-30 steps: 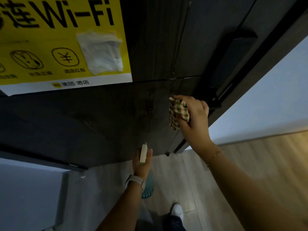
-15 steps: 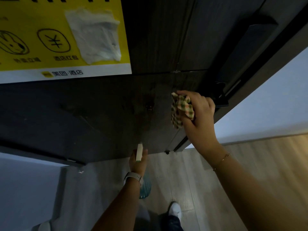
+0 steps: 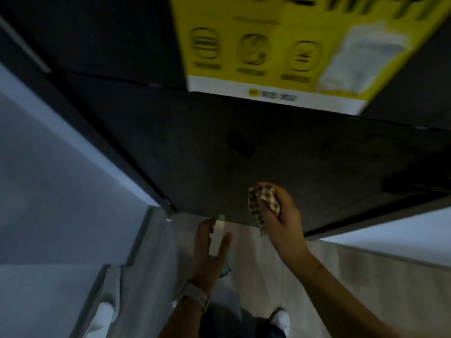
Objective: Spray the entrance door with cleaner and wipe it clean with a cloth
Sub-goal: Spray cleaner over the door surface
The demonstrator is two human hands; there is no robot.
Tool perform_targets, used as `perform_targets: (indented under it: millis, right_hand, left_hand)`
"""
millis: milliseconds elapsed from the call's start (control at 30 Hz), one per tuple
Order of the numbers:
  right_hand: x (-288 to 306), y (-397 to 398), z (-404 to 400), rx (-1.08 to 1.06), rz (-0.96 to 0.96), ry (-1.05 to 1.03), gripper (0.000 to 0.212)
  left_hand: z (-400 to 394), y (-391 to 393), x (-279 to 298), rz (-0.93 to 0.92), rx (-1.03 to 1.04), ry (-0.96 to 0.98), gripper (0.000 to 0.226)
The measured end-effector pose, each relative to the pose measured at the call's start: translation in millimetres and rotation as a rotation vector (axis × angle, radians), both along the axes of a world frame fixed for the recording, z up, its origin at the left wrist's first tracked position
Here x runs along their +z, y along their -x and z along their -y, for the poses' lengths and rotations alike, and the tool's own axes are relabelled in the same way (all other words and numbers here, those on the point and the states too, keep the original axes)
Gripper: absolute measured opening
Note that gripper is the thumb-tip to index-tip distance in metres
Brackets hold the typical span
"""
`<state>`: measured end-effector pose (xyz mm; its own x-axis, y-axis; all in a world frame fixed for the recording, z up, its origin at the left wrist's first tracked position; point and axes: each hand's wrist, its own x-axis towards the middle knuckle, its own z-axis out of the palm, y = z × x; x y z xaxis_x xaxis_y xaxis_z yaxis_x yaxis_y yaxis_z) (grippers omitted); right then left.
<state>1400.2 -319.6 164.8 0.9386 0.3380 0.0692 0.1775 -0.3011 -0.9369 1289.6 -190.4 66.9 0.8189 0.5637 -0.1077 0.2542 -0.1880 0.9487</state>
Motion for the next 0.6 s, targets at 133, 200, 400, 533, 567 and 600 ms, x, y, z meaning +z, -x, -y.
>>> perform_targets:
  millis: [133,200,400,533,567,600]
  right_hand:
    - [-35,26,-78,0.001,-0.299,-0.017,0.024]
    - [-55,34,-115,-0.018,-0.384,-0.011,0.025]
    - [-119,44,-218,0.001,-0.496,0.122,0.016]
    - [-185,45,-274,0.043,-0.555,0.246,0.009]
    - [-204,44,-287,0.038,-0.553,0.256,0.006]
    - [-225,43,-299,0.028,-0.57,0.251,0.006]
  left_hand:
    - [-75,31,-19,-0.103,-0.079,-0.123,0.027]
    - [-115,43,-37,-0.143,-0.079,-0.203,0.029]
    - [-224,72,-92,-0.271,-0.003,-0.242,0.035]
    - [-276,83,-142,-0.336,0.07,-0.114,0.026]
    - [-287,84,-157,-0.34,0.081,-0.117,0.023]
    - [-296,86,-175,-0.343,0.087,-0.125,0.022]
